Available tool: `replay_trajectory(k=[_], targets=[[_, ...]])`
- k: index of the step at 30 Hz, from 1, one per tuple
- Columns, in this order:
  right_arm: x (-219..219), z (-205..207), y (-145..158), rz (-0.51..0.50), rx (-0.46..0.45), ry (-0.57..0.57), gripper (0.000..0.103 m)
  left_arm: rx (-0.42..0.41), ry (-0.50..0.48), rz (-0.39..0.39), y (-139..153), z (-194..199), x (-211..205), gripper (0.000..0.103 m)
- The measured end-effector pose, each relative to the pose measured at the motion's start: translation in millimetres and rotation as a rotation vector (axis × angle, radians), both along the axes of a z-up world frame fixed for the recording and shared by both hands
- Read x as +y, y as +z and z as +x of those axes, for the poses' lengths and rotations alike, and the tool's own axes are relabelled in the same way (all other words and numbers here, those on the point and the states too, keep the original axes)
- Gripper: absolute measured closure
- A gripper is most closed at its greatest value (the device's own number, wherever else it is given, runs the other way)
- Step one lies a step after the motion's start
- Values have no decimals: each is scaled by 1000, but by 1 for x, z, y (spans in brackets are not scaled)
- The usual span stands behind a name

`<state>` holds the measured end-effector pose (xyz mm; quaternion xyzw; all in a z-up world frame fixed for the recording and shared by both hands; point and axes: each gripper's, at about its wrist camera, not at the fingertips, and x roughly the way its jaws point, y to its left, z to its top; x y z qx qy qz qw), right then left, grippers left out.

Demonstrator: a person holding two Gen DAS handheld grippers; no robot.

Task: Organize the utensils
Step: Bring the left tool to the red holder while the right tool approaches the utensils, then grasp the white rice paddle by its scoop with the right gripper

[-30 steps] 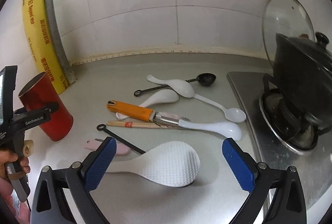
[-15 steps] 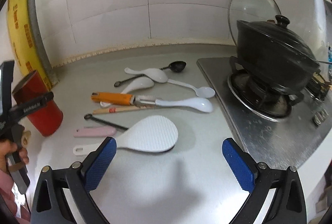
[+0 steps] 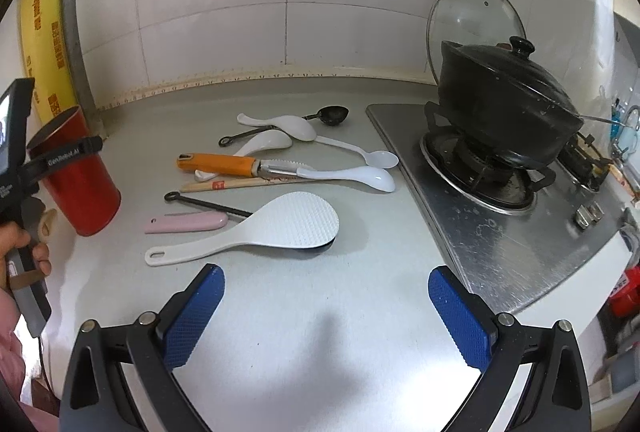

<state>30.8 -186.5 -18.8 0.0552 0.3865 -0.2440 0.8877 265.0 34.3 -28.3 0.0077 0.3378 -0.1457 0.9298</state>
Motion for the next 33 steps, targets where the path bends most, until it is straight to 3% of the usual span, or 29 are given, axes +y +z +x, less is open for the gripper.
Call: replay_trajectory(k=[9,23,33], targets=[[-7,6,0,76,-30,-5,0,18,-29,11,3,-22,10,12],[-90,31,-38,474,-116,-22,1,84,-15,39,7,-71,9,12],[-134,43,-61,729,-156,66,28,107,37,69,8,-88,0,12]])
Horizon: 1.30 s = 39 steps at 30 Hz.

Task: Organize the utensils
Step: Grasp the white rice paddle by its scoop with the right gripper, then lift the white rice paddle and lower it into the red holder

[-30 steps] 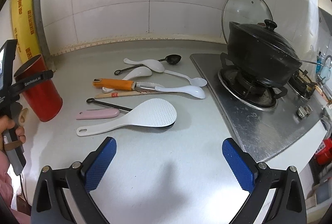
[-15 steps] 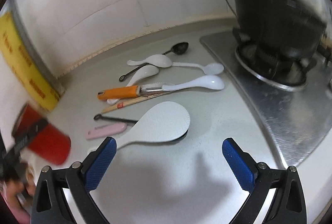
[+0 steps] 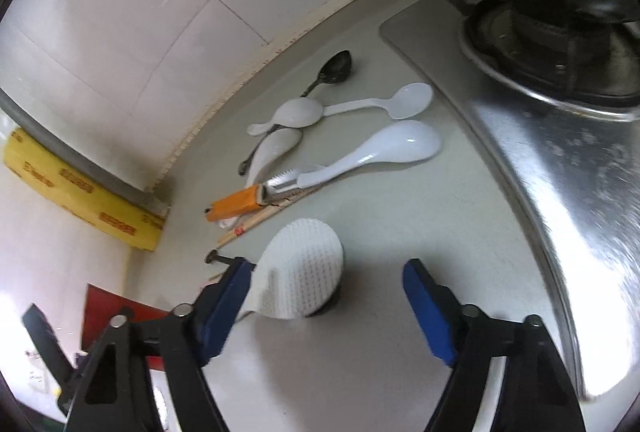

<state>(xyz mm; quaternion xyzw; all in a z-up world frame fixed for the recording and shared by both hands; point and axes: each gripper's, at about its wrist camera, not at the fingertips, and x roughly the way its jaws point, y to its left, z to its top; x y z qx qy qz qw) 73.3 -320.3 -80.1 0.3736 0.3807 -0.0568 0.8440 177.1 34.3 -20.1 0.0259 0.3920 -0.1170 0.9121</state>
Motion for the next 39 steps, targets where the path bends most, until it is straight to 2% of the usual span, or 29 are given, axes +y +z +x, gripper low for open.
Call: replay_trajectory(k=[7,12,20,29,39], targets=[[-12,14,-15,121,-33,68,55,-10,43,30,4,-6,-5,12],[-21,19,-26,199,-42,75,60,-8,60,39,2,-7,-6,12],[-23,25,-29,245,-59,121,60,-5,87,44,2,-5,-6,12],[-24,22,-29,279,-80,134,86,-4,93,53,2,-5,-8,12],[-23,18,-6,405,-198,174,92,-5,77,46,1,-4,-8,12]])
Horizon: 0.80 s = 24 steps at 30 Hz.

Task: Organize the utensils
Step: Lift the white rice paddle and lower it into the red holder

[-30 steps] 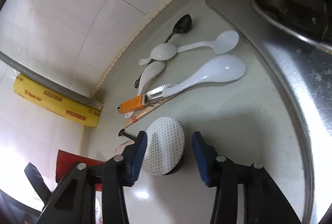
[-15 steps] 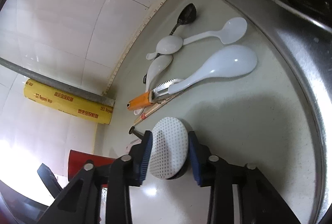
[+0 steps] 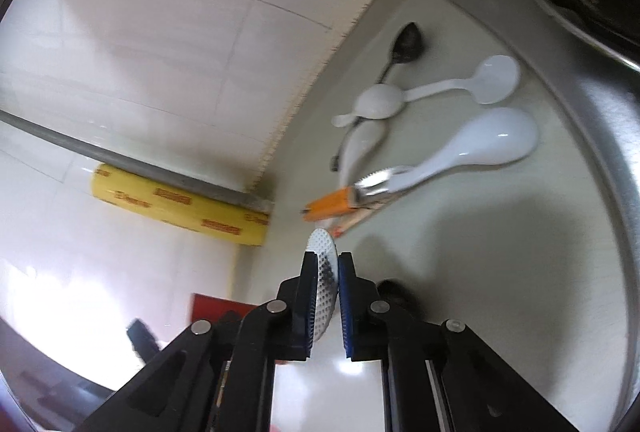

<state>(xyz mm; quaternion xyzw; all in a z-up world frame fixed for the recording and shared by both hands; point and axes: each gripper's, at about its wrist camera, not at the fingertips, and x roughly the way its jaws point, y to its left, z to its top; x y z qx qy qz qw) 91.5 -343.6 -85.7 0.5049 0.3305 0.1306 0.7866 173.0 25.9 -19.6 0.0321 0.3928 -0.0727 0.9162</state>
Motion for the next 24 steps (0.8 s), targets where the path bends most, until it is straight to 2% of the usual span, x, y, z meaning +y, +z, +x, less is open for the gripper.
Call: replay_trajectory(k=[4,11,17,24], targets=[[12,5,9,32,-26,32,92,-1,-6,-3,-1,0,1,12],[29,11,20,-29,-12,84,96,-6,-21,-11,0,-2,3,12],[43,19,54,-133,-50,127,97,-14,-36,-12,-1,-2,5,13],[69,39,111,-276,-133,202,98,-30,-53,-14,-4,-1,4,13]])
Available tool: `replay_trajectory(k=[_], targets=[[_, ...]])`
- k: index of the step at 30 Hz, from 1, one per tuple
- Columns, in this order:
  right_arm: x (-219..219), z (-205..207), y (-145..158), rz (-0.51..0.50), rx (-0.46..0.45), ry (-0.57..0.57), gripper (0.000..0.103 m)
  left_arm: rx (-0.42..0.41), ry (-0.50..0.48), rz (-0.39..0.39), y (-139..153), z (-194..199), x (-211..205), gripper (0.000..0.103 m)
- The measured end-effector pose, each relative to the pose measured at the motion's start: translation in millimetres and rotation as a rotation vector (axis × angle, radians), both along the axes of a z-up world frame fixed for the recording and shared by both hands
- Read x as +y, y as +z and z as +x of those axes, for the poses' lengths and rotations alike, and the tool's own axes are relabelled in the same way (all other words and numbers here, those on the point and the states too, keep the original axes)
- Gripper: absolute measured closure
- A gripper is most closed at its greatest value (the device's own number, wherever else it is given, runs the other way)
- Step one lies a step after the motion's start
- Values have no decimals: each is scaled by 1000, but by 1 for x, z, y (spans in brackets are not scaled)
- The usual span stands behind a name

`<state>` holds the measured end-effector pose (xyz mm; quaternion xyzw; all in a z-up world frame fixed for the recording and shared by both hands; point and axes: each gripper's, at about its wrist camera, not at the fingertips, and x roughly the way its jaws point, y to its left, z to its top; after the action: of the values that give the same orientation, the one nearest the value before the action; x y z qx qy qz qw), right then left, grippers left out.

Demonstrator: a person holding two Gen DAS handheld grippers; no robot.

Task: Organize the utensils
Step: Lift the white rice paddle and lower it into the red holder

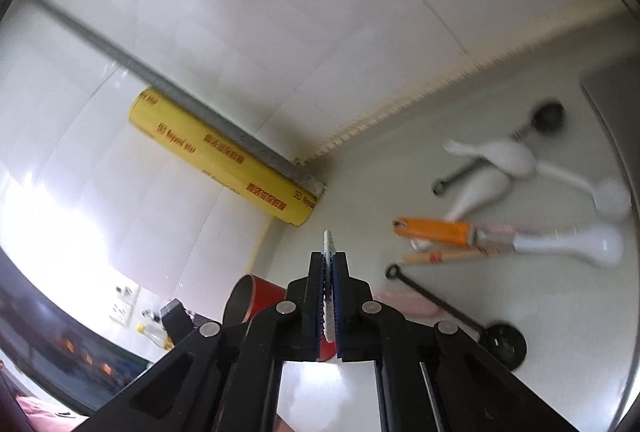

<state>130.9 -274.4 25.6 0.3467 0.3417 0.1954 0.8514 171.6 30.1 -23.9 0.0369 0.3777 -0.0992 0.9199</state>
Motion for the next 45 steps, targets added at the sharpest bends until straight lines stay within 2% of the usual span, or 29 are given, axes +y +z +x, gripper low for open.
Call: replay_trajectory(k=[6,11,20,25,28,32,40,45], targets=[[27,16,34,-129,-33,94,99,-10,-7,-4,-2,0,1,13],[45,24,62,-156,-86,156,99,-20,-13,-6,-2,-2,1,13],[84,24,154,-252,-290,265,99,-30,-31,-8,-3,-1,0,13],[107,13,187,-292,-377,337,99,-32,-41,-9,-3,-1,0,13],[120,9,188,-303,-376,389,99,-32,-43,-9,-3,0,0,13],[136,13,172,-316,-318,420,99,-33,-46,-9,-3,-1,-1,13],[145,43,109,-344,-88,410,98,-32,-57,-9,-4,-1,0,13],[154,43,99,-379,-73,420,95,-33,-66,-11,-4,-3,0,13]])
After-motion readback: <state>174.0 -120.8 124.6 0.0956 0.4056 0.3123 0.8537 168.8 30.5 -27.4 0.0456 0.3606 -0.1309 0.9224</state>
